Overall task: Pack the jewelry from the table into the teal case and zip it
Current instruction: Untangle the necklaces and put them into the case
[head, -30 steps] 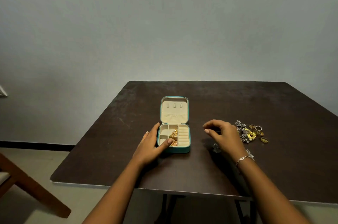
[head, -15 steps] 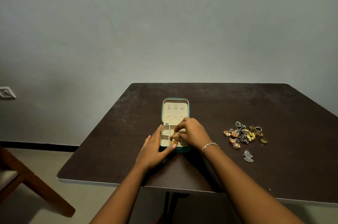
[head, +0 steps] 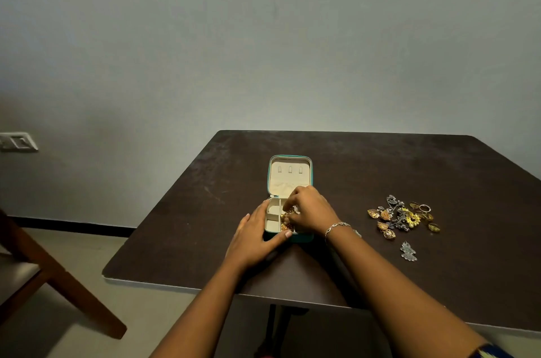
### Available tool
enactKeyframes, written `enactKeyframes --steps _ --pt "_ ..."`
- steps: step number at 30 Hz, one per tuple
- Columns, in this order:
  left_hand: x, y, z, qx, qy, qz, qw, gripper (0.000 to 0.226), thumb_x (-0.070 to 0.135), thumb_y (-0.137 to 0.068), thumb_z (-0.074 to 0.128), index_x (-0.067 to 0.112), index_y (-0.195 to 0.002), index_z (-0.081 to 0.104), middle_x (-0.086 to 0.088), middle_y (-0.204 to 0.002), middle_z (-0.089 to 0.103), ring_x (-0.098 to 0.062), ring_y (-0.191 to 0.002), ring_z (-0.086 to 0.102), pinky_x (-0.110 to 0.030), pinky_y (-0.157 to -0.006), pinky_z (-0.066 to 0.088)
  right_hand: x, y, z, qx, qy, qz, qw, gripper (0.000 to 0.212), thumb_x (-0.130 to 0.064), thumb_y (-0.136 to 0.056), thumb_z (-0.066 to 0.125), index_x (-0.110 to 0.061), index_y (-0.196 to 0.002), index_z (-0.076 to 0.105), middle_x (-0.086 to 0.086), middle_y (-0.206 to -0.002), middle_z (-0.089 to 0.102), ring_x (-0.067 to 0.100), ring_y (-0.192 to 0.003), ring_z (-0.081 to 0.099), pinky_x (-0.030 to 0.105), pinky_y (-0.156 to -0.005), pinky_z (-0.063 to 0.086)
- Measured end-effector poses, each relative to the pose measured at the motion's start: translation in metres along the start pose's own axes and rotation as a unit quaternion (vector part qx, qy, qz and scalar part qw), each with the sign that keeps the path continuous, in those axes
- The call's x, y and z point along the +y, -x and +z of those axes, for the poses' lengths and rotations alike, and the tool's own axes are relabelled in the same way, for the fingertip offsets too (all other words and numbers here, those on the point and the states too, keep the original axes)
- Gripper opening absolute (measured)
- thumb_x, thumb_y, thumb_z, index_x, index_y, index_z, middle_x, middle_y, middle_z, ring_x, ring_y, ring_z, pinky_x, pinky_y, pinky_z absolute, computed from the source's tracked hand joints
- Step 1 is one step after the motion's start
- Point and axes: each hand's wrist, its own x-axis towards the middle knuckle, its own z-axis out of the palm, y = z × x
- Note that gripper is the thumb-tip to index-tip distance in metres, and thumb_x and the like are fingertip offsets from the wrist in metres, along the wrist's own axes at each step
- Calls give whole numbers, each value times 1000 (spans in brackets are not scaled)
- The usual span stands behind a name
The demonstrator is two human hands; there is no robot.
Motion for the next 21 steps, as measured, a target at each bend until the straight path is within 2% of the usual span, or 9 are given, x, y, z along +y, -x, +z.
enactKeyframes --steps 2,7,12,14,18,21 --pt "-1 1 0 2 6 -1 1000 75 48 -83 57 26 -144 20 9 -147 33 -11 -132 32 -42 -112 24 -1 -3 3 -11 10 -1 1000 20 -23 -82 63 -17 -99 70 7 -112 56 23 -111 44 36 -89 41" --pt "-1 2 -1 11 13 -1 1000 74 47 -83 59 26 -143 22 10 -146 35 -9 -131 32 -40 -112 24 -1 -7 7 7 -32 39 999 13 -21 -78 66 -17 -88 73 9 -98 66 26 -91 60 32 -76 48" --pt "-2 1 -2 12 18 -2 1000 73 48 -82 60 27 -142 24 11 -143 38 -8 -129 34 -39 -111 25 5 -7 -1 44 -126 64 989 9 -19 -79 67 -15 -85 73 7 -88 72 19 -87 65 21 -68 42" --pt "-5 0 -1 11 22 -3 1000 75 53 -79 60 28 -141 26 11 -142 41 -8 -128 36 -41 -110 27 4 -6 -7 60 -181 61 980 6 -17 -79 68 -13 -81 73 7 -85 72 16 -84 66 18 -64 44" --pt "-8 -1 2 14 32 1 999 78 64 -70 53 31 -137 30 13 -138 44 -6 -124 41 -39 -107 32 3 -4 -21 72 -247 46 965 6 -14 -79 69 -8 -79 72 7 -85 72 12 -82 64 27 -76 50" --pt "-9 -1 3 18 64 -23 998 79 70 -65 50 35 -134 33 15 -134 47 -9 -121 44 -37 -101 40 -1 -2 -31 73 -295 41 952 8 -12 -82 66 -5 -78 69 10 -82 72 12 -74 64 19 -65 48"
